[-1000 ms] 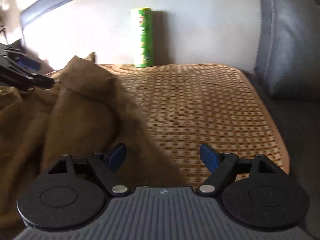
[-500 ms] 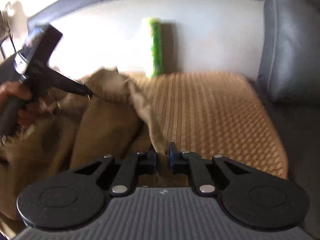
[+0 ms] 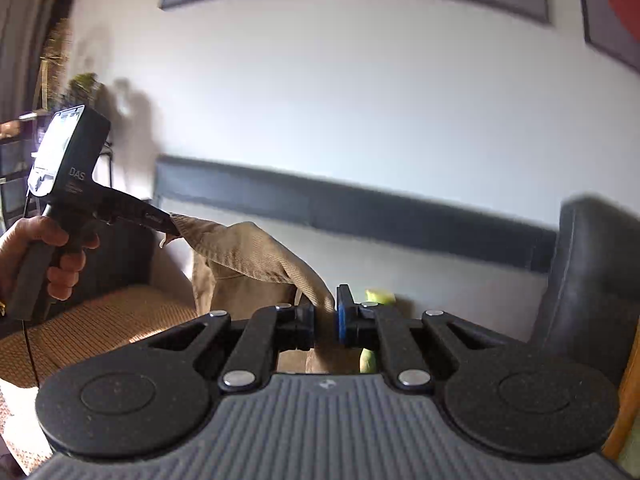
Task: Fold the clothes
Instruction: 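Lift the jacket high with both grippers to shake it out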
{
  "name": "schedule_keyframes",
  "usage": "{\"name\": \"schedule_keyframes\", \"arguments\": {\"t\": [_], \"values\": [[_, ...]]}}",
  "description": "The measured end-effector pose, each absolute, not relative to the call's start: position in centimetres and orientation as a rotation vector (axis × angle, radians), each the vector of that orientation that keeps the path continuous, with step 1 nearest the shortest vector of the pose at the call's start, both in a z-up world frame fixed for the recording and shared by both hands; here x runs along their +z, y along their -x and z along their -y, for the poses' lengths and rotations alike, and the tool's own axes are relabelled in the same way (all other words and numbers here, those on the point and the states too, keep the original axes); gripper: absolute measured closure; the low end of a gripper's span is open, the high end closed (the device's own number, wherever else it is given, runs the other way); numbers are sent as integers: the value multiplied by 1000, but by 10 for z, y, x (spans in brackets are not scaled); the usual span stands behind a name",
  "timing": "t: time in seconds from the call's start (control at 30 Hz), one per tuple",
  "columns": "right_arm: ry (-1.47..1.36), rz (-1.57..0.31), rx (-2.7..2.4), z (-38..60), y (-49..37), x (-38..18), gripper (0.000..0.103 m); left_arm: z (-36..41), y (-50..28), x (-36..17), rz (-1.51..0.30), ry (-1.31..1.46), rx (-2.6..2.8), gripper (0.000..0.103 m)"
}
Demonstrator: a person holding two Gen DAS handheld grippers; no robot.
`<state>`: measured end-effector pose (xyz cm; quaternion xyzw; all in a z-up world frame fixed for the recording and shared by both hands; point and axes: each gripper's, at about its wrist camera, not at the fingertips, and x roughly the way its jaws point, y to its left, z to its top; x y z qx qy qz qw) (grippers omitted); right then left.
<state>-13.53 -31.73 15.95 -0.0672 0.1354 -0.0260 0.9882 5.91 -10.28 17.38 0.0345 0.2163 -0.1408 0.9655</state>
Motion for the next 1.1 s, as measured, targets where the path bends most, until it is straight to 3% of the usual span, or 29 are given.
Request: {"name": "schedule_keyframes", "arguments": {"t": [0.2, 0.67, 0.8, 1.1], "values": [[202, -171, -28, 262, 167, 224, 91, 34, 1, 214, -362, -20, -245, 103], [322, 5, 97, 189, 216, 301, 91, -76, 93, 303, -139, 81, -137, 103], [325, 22, 115, 183, 201, 301, 91, -85, 75, 299, -162, 93, -124, 103], [294, -131, 81, 206, 103, 249, 91, -48, -28, 223, -306, 22, -68, 103]]}}
